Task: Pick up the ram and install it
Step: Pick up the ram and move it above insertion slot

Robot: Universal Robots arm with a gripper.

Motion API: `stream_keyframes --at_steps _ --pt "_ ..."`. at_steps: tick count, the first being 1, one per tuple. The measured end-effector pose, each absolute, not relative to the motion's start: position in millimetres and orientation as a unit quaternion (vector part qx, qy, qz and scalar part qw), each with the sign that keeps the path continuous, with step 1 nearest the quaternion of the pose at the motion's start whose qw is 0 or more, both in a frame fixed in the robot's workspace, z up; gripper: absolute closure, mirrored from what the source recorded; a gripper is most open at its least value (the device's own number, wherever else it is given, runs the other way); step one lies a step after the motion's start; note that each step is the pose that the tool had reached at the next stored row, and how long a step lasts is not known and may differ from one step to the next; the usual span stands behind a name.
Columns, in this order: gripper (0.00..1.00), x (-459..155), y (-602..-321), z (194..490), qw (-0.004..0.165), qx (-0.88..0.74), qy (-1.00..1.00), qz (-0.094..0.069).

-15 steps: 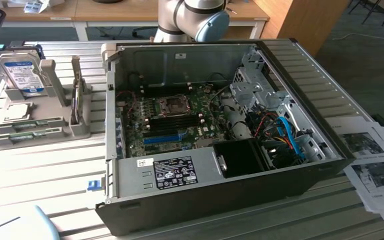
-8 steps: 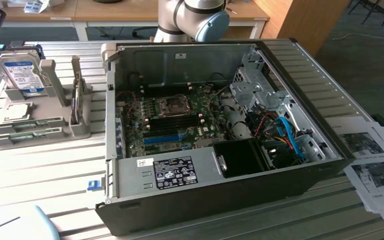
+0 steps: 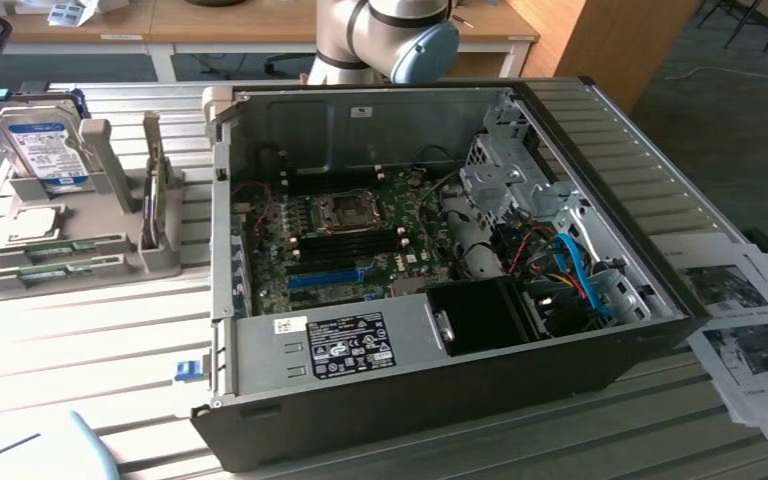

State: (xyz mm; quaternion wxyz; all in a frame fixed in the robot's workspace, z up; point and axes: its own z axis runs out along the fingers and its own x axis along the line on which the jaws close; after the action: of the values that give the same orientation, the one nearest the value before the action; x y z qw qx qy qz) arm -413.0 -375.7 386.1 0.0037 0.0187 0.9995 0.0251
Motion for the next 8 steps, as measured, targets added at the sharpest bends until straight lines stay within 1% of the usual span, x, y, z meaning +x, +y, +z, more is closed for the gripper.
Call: stream_keyframes --at_steps 8 --pt "0.91 -413.0 -375.7 386.1 0.003 -0.012 1.000 0.025"
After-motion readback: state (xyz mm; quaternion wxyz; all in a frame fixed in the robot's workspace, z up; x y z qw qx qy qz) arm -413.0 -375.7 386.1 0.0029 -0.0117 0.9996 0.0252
